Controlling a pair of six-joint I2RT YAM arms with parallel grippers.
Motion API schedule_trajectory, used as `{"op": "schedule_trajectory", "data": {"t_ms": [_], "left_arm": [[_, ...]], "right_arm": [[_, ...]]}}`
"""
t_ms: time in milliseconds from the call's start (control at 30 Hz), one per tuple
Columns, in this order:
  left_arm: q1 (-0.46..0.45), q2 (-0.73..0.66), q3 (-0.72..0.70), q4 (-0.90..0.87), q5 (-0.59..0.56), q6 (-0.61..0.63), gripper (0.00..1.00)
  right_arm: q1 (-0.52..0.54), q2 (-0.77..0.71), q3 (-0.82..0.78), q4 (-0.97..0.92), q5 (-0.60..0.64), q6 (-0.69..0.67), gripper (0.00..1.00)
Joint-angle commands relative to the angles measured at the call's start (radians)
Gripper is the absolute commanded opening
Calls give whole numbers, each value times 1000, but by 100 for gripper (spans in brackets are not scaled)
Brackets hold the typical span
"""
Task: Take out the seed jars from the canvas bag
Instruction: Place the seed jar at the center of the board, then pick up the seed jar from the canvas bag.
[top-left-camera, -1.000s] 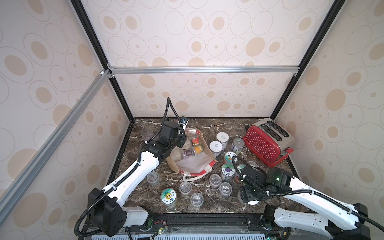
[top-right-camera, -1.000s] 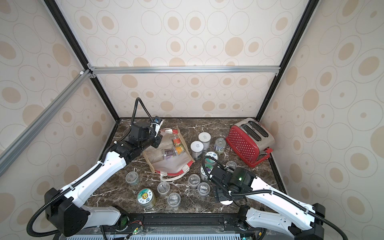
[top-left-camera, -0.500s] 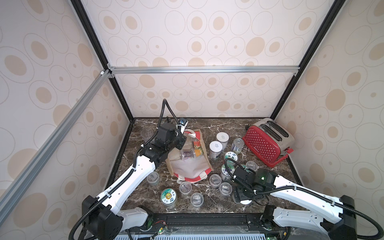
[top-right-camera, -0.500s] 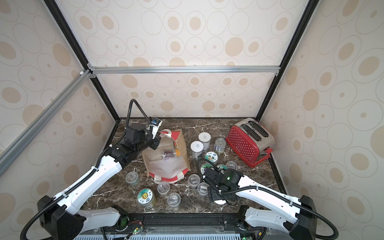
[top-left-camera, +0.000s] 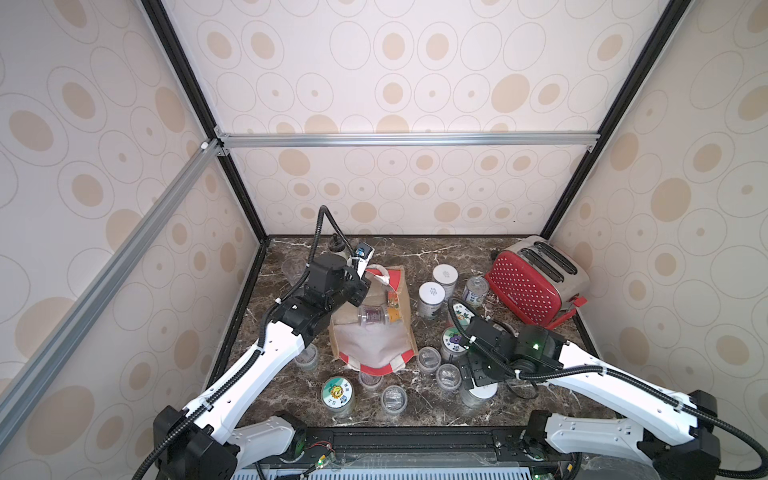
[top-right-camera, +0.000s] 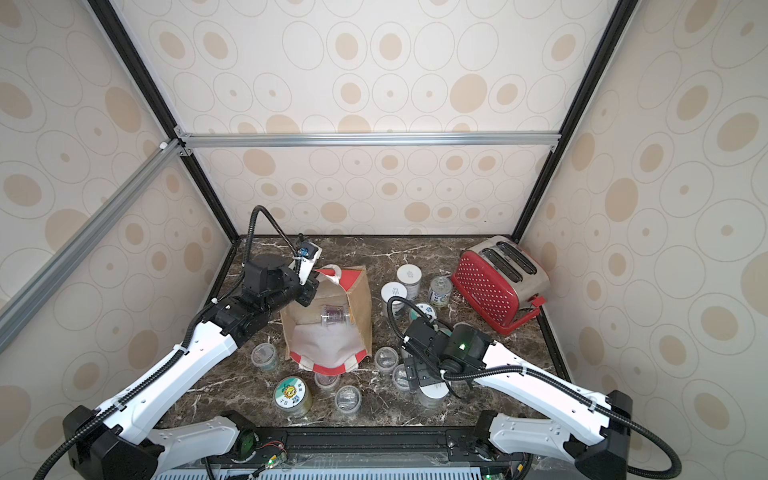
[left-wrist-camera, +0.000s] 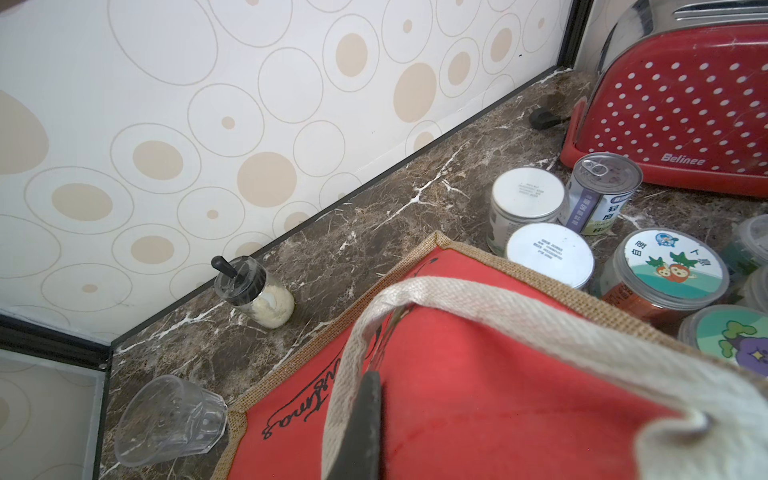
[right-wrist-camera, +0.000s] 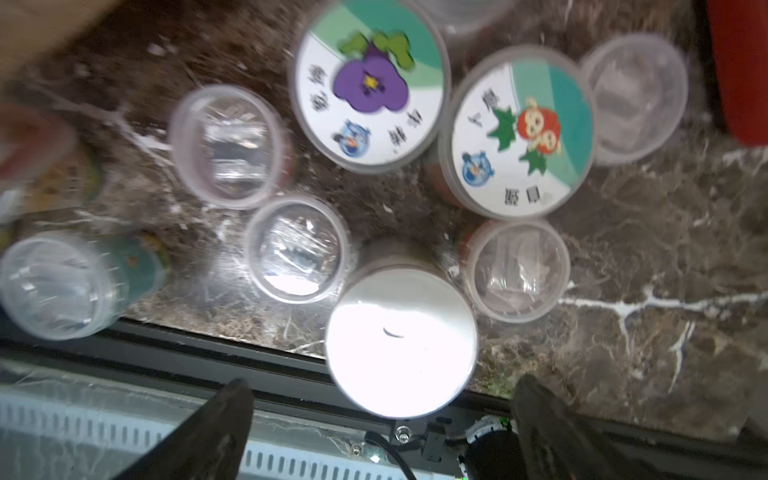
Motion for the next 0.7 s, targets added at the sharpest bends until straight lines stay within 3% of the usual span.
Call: {"op": "schedule_trajectory", "data": {"t_ms": [0, 167, 267, 367, 500, 667], "left_arm": [[3, 24, 71, 4, 28, 16, 0], [9, 73, 107, -46, 54, 16, 0], [13, 68, 100, -37, 58, 16, 0], [15, 53, 88, -17, 58, 17, 0], [21, 32, 71, 0, 70, 19, 0], [29, 24, 55, 7, 88, 25, 0]], "right_arm": [[76, -10, 87, 64, 16, -188, 100], [202, 108, 231, 233, 2, -449, 100], [265, 184, 254, 384, -12, -631, 95], [270, 247, 223, 542, -47, -819, 90], [268, 352, 180, 721, -17, -1024, 92], [204, 518, 220, 795, -49, -1165, 91]]}}
